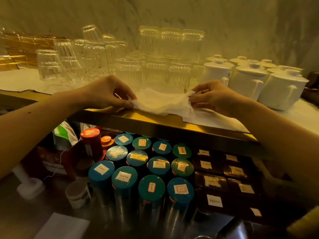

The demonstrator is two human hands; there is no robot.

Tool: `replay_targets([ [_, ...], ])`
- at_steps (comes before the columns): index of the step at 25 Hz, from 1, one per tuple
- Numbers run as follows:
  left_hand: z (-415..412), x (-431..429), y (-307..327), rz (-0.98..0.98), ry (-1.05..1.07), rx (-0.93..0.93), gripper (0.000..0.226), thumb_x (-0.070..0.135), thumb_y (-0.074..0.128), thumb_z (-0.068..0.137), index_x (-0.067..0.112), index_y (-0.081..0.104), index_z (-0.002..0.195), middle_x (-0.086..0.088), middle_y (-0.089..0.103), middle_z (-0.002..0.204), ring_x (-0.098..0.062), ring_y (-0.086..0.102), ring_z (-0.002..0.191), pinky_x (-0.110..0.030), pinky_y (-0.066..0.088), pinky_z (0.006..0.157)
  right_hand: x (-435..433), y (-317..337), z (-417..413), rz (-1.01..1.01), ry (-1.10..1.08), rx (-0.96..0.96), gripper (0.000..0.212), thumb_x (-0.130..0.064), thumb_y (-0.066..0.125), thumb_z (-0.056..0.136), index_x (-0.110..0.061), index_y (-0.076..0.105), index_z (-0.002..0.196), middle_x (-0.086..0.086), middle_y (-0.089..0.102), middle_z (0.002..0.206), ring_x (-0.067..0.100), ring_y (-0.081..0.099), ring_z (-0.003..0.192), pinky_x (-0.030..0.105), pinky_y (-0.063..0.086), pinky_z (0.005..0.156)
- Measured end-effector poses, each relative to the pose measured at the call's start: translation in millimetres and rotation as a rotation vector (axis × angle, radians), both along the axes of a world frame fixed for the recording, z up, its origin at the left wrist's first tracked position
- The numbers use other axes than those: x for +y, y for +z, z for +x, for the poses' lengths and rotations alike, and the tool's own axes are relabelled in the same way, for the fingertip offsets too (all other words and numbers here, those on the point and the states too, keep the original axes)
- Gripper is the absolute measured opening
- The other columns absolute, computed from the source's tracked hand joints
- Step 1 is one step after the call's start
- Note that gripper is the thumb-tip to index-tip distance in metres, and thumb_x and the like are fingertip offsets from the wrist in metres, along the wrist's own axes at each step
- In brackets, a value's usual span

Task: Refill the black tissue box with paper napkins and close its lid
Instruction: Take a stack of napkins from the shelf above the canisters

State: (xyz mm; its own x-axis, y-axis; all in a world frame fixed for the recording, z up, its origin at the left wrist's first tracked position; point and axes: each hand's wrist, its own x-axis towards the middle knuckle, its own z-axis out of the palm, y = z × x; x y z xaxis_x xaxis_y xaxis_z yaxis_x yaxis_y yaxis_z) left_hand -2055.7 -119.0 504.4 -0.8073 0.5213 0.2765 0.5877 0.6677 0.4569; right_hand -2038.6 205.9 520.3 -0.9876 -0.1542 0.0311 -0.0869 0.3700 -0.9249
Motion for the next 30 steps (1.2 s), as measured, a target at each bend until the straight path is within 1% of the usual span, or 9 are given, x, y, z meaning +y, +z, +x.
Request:
replay_targets([
  [2,0.2,1.7,-3.3,0.008,-0.012,0.055,0.018,0.018,0.070,0.084,0.025,0.071,0.101,0.006,0.073,0.099,-0.003,0.068,0.091,-0.021,0.055,0.081,-0.5,1.4,2.3,0.001,-0.001,0.006,0.017,0.002,0.065,0.084,-0.011,0.066,0.094,0.007,0.068,0.091,0.009,0.071,0.069,0.016,0.056,0.060],
  [5,3.2,3.0,-5.7,0.020,-0.029,0.113,0.018,0.016,0.068,0.087,0.030,0.066,0.098,0.010,0.070,0.093,0.003,0.067,0.087,-0.010,0.051,0.076,-1.6,3.9,4.6,0.002,-0.024,0.024,0.017,0.002,0.066,0.083,-0.013,0.065,0.091,0.006,0.067,0.091,0.012,0.070,0.075,0.018,0.058,0.062],
  [8,7.9,1.9,-6.3,0.127,-0.019,0.098,0.022,0.020,0.066,0.084,0.016,0.067,0.106,0.005,0.071,0.093,-0.005,0.071,0.084,-0.017,0.056,0.076,-2.8,4.8,4.3,0.000,-0.010,0.039,0.016,0.001,0.066,0.084,-0.010,0.066,0.095,0.008,0.067,0.094,0.015,0.070,0.079,0.019,0.058,0.065],
  [12,17.5,-5.0,-5.4,0.251,0.018,0.138,0.033,0.025,0.067,0.077,0.008,0.068,0.105,0.001,0.072,0.092,-0.012,0.074,0.079,-0.022,0.059,0.073,-8.1,1.8,5.1,0.014,0.039,0.099,0.015,0.002,0.065,0.084,-0.007,0.067,0.096,0.009,0.068,0.094,0.014,0.070,0.078,0.020,0.059,0.068],
  [17,29.2,-19.8,-8.5,0.335,0.102,0.132,0.033,0.023,0.069,0.075,0.010,0.068,0.105,-0.001,0.073,0.092,-0.008,0.073,0.084,-0.019,0.058,0.076,-18.7,-2.2,3.8,-0.012,0.113,0.111,0.015,0.003,0.064,0.084,-0.008,0.067,0.094,0.007,0.067,0.095,0.012,0.070,0.078,0.018,0.057,0.068],
  [21,32.6,-27.3,-10.7,0.386,0.189,0.119,0.023,0.017,0.072,0.080,0.018,0.068,0.102,0.004,0.073,0.093,-0.006,0.072,0.087,-0.014,0.055,0.075,-29.7,3.0,1.9,-0.232,0.109,-0.002,0.014,0.003,0.062,0.084,-0.007,0.066,0.093,0.009,0.067,0.101,0.017,0.070,0.086,0.020,0.058,0.068],
  [24,35.5,-17.9,-16.6,0.256,0.214,0.107,0.032,0.013,0.078,0.078,0.017,0.068,0.107,0.000,0.070,0.105,-0.010,0.069,0.095,-0.021,0.055,0.080,-36.9,11.4,7.1,-0.413,0.079,-0.056,0.013,0.005,0.063,0.083,-0.006,0.068,0.089,0.010,0.069,0.098,0.019,0.071,0.086,0.025,0.060,0.073],
  [27,39.0,-10.9,-21.7,0.271,0.220,0.084,0.040,0.014,0.081,0.075,0.014,0.067,0.112,-0.004,0.068,0.114,-0.015,0.067,0.103,-0.031,0.056,0.089,-47.7,18.1,14.8,-0.507,0.078,-0.057,0.014,0.006,0.064,0.083,-0.005,0.070,0.089,0.012,0.069,0.099,0.022,0.071,0.088,0.027,0.060,0.076],
  [30,45.8,-12.6,-22.2,0.343,0.216,0.055,0.042,0.015,0.082,0.074,0.017,0.065,0.112,0.004,0.067,0.110,-0.012,0.066,0.103,-0.026,0.057,0.086,-61.4,27.0,24.5,-0.578,0.101,-0.025,0.015,0.005,0.064,0.084,-0.002,0.068,0.097,0.016,0.067,0.106,0.025,0.071,0.094,0.028,0.059,0.077],
])
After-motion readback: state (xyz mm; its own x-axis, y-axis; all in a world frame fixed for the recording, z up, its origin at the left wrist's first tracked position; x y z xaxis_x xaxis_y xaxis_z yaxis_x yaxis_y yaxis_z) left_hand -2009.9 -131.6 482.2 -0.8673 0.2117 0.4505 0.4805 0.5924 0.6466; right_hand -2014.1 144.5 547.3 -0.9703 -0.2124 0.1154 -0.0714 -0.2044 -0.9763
